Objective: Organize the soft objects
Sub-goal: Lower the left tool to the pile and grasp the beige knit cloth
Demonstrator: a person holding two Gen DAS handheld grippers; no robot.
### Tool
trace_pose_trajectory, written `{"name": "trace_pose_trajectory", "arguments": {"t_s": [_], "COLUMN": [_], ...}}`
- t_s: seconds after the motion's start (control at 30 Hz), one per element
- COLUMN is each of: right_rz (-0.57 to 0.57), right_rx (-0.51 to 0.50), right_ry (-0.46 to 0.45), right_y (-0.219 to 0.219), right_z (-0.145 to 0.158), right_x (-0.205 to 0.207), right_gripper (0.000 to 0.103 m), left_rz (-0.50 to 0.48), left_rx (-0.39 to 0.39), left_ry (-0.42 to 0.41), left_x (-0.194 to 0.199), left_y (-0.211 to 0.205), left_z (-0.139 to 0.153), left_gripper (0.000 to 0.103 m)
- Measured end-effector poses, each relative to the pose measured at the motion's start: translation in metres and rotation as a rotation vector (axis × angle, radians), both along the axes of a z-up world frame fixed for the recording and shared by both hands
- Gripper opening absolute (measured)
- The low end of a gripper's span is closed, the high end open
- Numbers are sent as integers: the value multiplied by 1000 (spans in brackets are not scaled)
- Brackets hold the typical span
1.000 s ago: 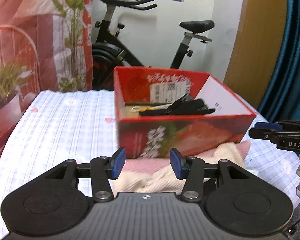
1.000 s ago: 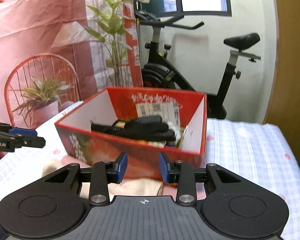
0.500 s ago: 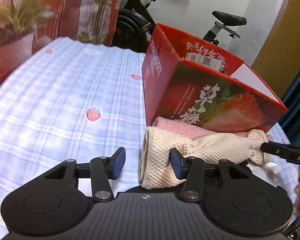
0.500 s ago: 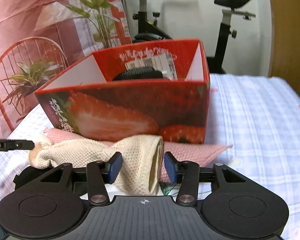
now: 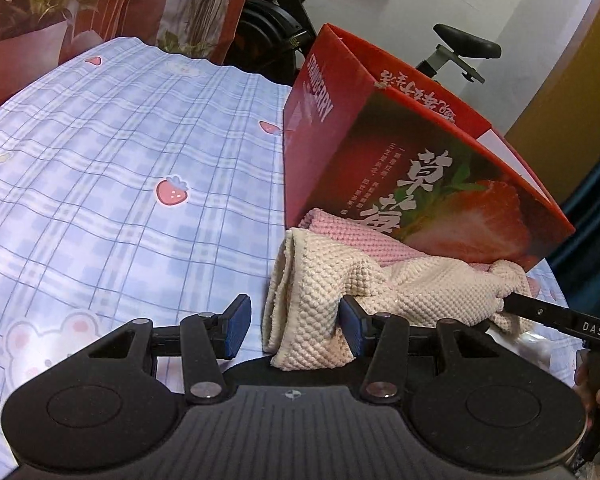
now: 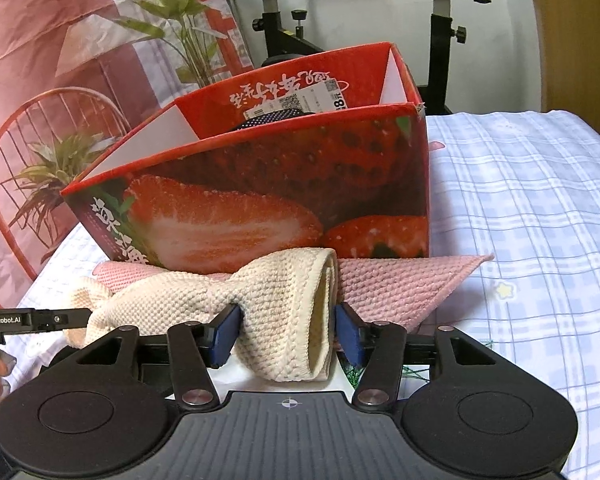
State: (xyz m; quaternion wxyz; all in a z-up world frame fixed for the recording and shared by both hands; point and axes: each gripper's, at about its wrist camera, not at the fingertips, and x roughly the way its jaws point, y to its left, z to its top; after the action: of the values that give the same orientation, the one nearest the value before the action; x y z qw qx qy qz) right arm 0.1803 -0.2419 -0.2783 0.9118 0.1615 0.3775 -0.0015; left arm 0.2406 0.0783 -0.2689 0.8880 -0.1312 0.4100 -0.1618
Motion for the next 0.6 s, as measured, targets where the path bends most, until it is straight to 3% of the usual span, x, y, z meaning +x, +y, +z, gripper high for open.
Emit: {"name": "trace_pose_trajectory", "arguments": {"t_s": [0.07,0.17,0.27,0.6], "right_rz": [2,6,7,-37], "right_rx": [-4,-17,-29,-32], "right_ry": [-3,-9,-14,-104], "right_y": [2,5,10,27], "right_z": [1,6,13,38], "right_x": [-1,-4,-9,-39], "right_gripper": [42,33,28,20], "left_rz": [-9,-38,-36,26], "left_rx": [9,56,98,64], "left_ry": [-14,-51,-90,-210], "left_x": [-3,-11,-20,-55], "left_y": [-2,-8,-13,-16], "left_z": [3,10,18,56], "left_gripper": [44,22,13,10]}}
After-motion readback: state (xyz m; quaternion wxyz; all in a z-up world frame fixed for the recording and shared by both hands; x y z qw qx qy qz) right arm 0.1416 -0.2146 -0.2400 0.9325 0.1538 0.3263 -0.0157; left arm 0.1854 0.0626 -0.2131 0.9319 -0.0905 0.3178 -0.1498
